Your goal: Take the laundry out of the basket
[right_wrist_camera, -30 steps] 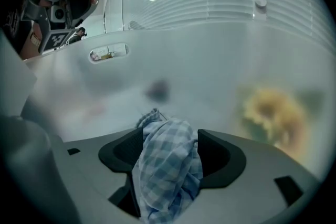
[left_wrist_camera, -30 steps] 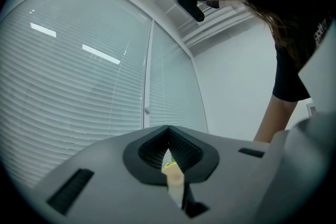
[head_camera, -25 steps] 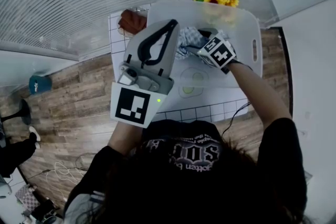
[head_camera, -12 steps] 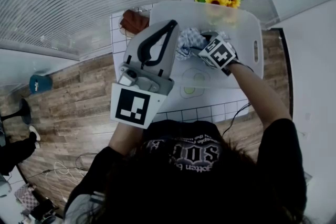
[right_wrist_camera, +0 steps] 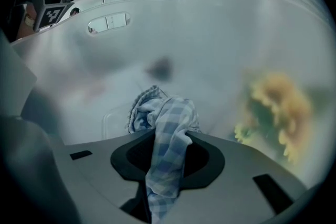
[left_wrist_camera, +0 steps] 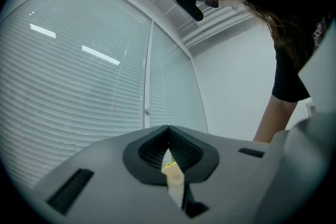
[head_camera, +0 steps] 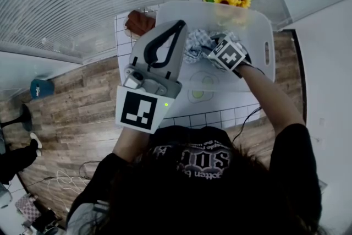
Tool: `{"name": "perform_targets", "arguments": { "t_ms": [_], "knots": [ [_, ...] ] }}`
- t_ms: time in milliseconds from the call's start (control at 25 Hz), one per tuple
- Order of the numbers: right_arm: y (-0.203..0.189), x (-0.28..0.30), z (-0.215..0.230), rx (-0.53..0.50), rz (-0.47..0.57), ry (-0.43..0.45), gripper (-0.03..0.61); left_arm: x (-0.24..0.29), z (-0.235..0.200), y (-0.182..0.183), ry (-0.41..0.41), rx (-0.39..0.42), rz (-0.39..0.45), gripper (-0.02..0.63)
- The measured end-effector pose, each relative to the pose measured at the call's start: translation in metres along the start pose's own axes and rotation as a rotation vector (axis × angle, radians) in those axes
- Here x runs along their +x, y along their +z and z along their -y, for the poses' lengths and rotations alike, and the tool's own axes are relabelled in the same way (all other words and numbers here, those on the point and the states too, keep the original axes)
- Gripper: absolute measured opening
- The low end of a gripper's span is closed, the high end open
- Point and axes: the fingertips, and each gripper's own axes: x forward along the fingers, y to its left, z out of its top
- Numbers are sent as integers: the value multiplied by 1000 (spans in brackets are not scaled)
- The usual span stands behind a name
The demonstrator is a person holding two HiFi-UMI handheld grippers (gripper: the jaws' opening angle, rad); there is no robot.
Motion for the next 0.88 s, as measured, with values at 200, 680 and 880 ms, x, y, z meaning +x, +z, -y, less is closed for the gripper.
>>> {"name": "perform_targets", "arguments": {
  "t_ms": [200, 680, 880],
  "knots": [
    [1, -3, 1, 4, -3, -10, 117, 0, 1, 0, -4, 2, -8, 2],
    [17, -18, 4, 10, 56, -37, 107, -6, 1, 5, 12, 3, -4, 2],
    [24, -29, 9, 25, 87, -49, 104, -7, 4, 6, 2, 2, -1, 2]
  ]
}}
